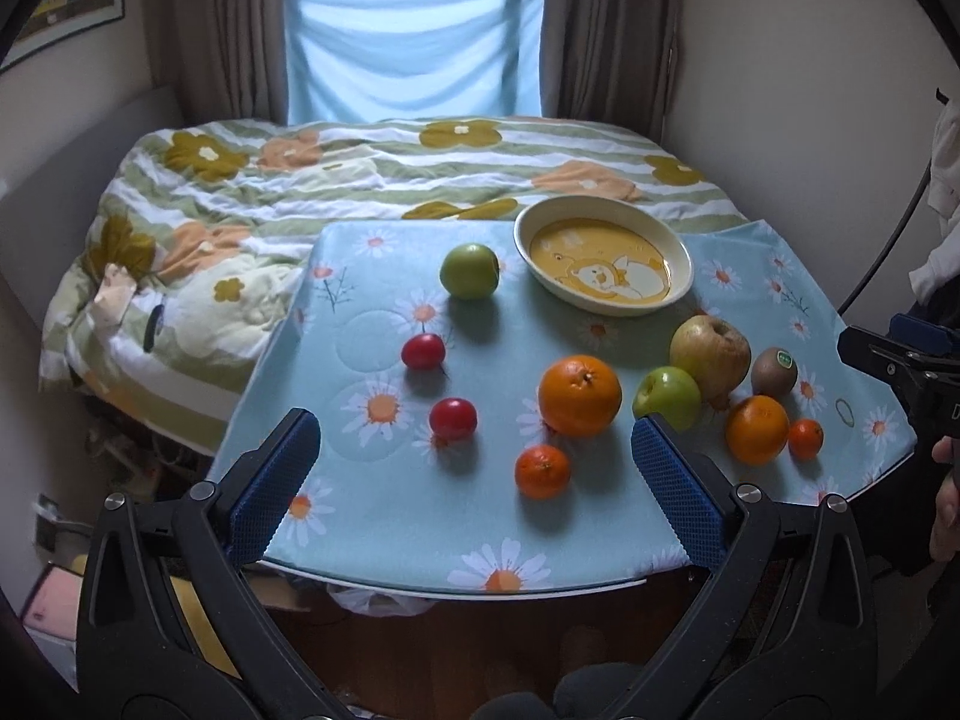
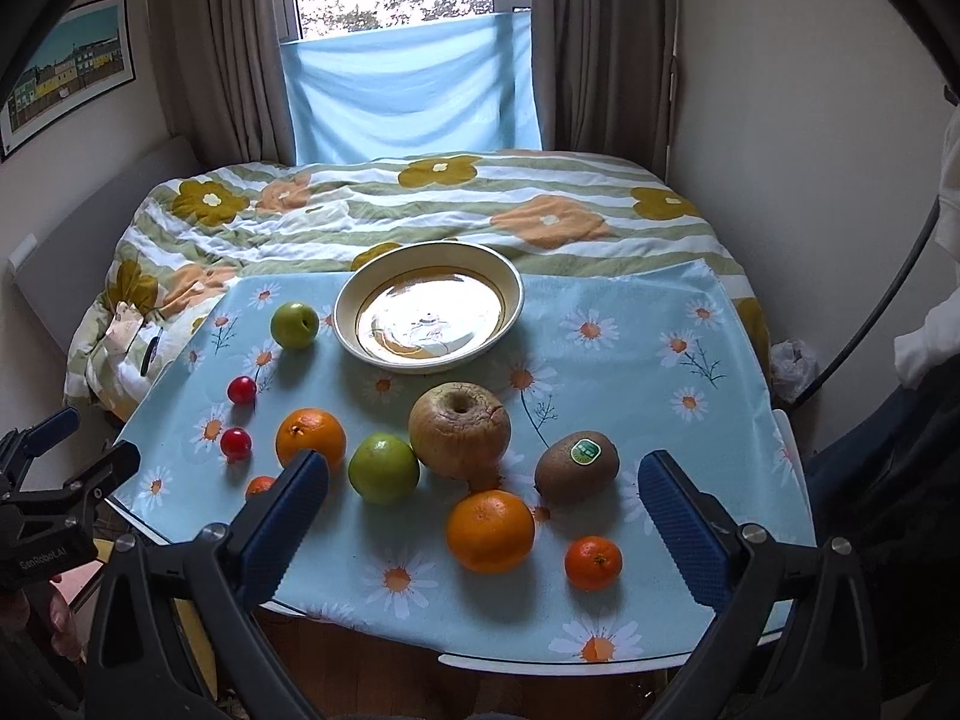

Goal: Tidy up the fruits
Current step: 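Move the left gripper to the small tangerine while the right gripper approaches the wrinkled apple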

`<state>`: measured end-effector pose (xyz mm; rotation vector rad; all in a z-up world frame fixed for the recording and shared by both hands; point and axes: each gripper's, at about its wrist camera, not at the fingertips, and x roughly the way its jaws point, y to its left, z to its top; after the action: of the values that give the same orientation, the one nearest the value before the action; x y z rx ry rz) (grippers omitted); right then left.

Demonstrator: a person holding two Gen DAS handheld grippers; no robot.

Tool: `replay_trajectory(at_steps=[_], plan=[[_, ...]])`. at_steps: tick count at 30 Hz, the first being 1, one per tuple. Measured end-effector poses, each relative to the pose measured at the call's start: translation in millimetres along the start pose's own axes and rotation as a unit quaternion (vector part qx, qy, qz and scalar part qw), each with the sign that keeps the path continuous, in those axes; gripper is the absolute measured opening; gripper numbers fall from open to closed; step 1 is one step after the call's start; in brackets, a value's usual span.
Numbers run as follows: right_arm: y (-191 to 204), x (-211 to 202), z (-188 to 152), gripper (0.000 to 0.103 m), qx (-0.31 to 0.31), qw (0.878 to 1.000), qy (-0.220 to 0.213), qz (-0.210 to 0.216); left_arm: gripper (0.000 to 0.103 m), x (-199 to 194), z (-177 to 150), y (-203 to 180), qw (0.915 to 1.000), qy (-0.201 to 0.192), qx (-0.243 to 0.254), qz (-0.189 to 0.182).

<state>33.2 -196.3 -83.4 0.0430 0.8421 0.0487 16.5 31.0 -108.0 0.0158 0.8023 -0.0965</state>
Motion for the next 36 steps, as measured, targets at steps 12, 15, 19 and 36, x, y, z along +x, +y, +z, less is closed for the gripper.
replay_trajectory(at_steps=[12,15,19,36], plan=[[-25,78,-2,0.103,-0.064,0.995,0.023,0.067,0.102,68,-34,-29,0.9994,0.027,-0.017,0.015],[-24,91,-1,0.103,-0.075,0.994,0.031,0.070,0.095,79,-40,-32,0.9990,0.038,-0.018,0.014],[-24,105,-3,0.100,-0.083,0.993,0.043,0.077,0.091,92,-45,-35,0.9984,0.051,-0.021,0.015],[-19,140,-3,0.092,-0.098,0.985,0.078,0.115,0.047,110,-55,-41,0.9964,0.083,-0.013,0.015]])
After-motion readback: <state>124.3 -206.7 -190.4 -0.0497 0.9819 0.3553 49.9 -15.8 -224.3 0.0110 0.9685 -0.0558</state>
